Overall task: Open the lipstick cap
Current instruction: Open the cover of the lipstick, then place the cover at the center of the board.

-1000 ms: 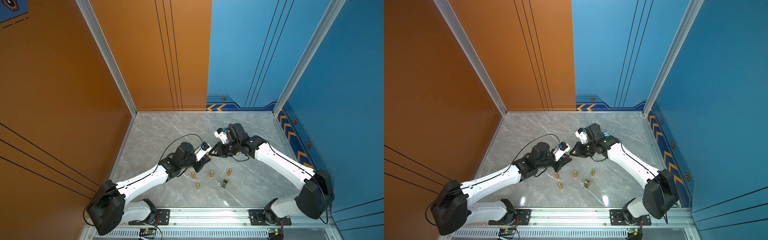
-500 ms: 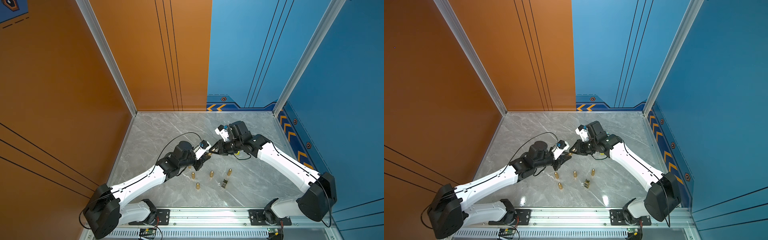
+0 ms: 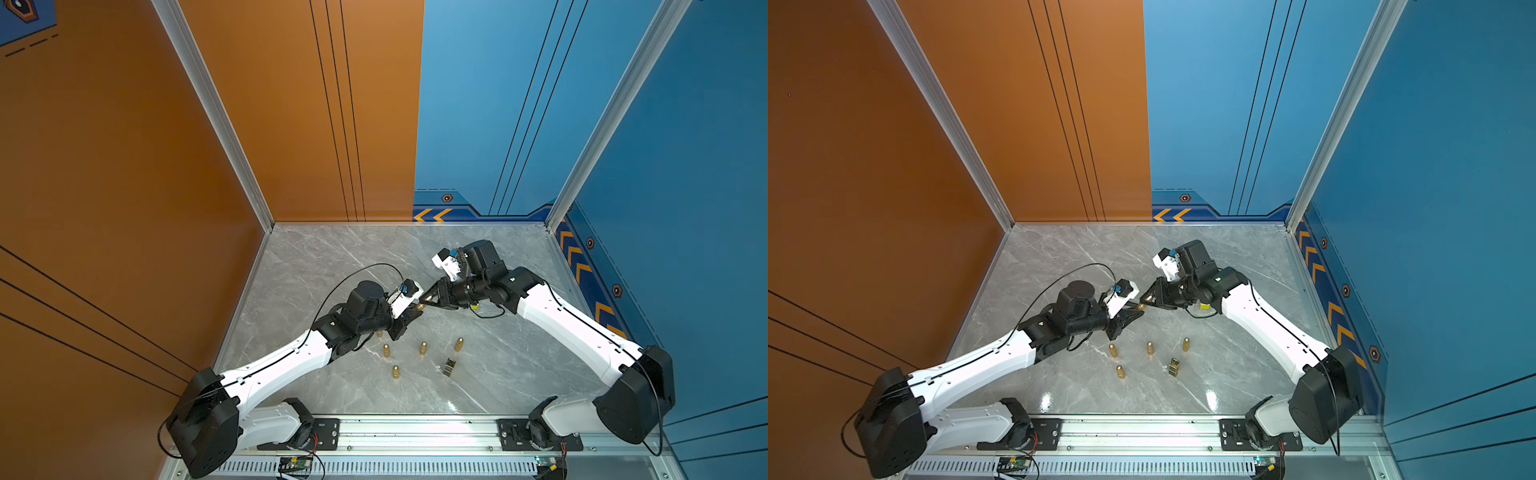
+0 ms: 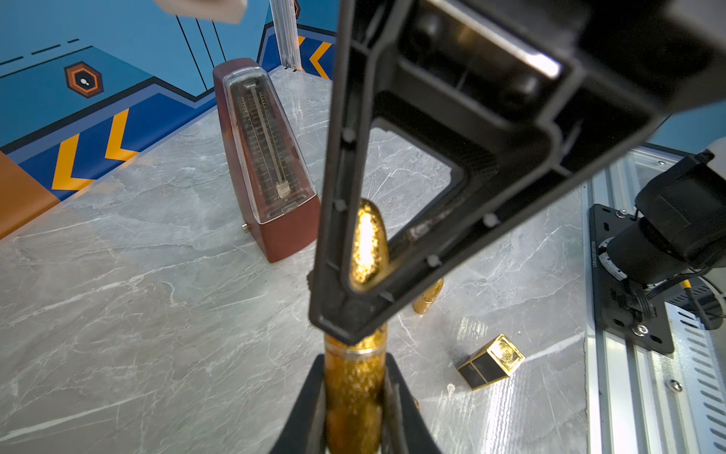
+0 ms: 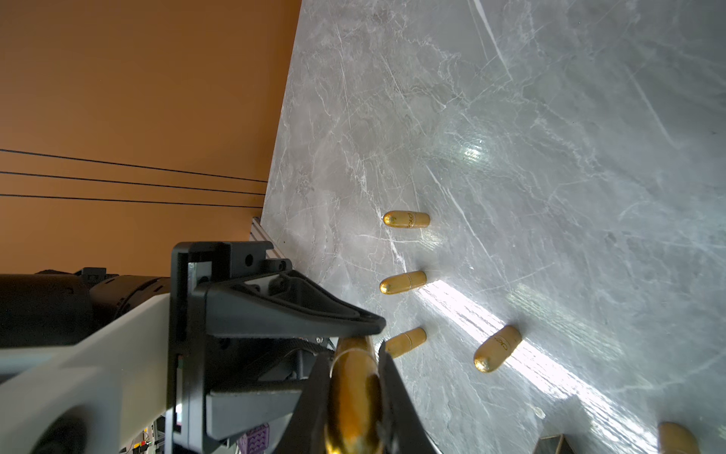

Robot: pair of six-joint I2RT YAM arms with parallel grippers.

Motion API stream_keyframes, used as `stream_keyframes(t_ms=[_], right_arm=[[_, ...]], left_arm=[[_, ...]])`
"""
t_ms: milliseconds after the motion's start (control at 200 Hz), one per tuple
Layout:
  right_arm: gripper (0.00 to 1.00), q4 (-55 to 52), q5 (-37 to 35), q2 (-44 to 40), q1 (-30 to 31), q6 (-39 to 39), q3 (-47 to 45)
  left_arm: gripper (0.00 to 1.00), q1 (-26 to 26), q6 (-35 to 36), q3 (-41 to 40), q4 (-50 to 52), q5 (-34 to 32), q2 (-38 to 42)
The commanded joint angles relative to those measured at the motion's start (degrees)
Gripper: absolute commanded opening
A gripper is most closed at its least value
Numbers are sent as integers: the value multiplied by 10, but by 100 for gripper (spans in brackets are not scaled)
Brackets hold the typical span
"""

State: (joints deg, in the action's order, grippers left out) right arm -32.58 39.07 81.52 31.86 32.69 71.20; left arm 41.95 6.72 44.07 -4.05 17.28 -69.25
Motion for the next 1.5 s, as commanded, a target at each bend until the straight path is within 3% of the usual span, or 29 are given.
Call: stream_keyframes(t_ms=[0,220,340,480,816,1136,1496], right_arm=[[11,-18,-22,-37,-31,-27,25],[11,-15,-11,-45,-36,-35,26],[11,-14,-35,-43,-36,-41,19],[11,-20,-110,-2,-30,-55,17],[11,-35,-406,168,64,-97,95],[11,-4,-453,320,71,-102,169],[11,18,-464,406,73,-118,206]], left_arm=[[0,-24,7,-12,107,-10,2],[0,-31,3,-12,107,14,10],[0,-35,-7,-9,106,-6,24],[0,-55,-41,-44,51,-31,74],[0,-115,-111,-88,-1,-91,104],[0,-139,-134,-121,-49,-116,92],[0,-143,-139,-137,-68,-117,90]])
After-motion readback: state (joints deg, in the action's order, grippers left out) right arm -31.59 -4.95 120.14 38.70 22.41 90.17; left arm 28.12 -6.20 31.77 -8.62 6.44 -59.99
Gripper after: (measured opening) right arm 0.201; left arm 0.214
